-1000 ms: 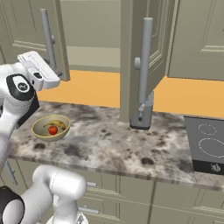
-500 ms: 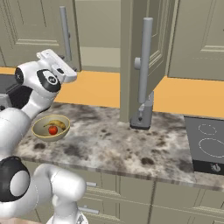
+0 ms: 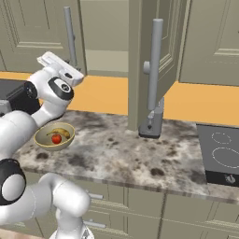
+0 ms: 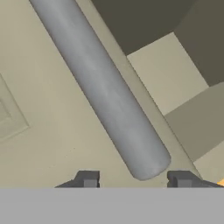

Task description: Open the cabinet. Pick the apple and banana from the cabinet and place them into the bowl. Then close the cabinet.

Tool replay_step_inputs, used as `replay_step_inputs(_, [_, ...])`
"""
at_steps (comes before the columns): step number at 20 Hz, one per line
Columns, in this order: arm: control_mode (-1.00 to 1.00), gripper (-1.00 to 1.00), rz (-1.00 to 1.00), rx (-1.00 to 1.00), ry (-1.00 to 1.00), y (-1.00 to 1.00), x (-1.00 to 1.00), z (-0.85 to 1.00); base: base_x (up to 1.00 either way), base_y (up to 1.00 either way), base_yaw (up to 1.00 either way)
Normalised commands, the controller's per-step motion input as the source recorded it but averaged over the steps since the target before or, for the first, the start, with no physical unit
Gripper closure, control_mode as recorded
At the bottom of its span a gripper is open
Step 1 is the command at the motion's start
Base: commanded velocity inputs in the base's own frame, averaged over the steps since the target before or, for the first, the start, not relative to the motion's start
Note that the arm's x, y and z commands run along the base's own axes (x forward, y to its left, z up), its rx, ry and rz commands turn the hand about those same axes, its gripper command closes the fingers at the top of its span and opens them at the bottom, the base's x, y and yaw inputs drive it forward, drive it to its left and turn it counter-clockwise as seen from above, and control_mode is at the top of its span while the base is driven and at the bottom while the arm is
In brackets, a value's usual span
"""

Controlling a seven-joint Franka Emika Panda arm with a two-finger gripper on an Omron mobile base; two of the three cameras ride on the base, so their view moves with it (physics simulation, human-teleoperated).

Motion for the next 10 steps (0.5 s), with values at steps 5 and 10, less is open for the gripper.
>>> replay_step_inputs(5, [-1.0,-1.0,0.0,0.0,0.31,0.0,-0.99,0.0,0.0,0.0,0.0])
replay_step_inputs(10, [-1.0,-1.0,0.0,0.0,0.53,0.0,-0.98,0.29,0.0,0.0,0.0])
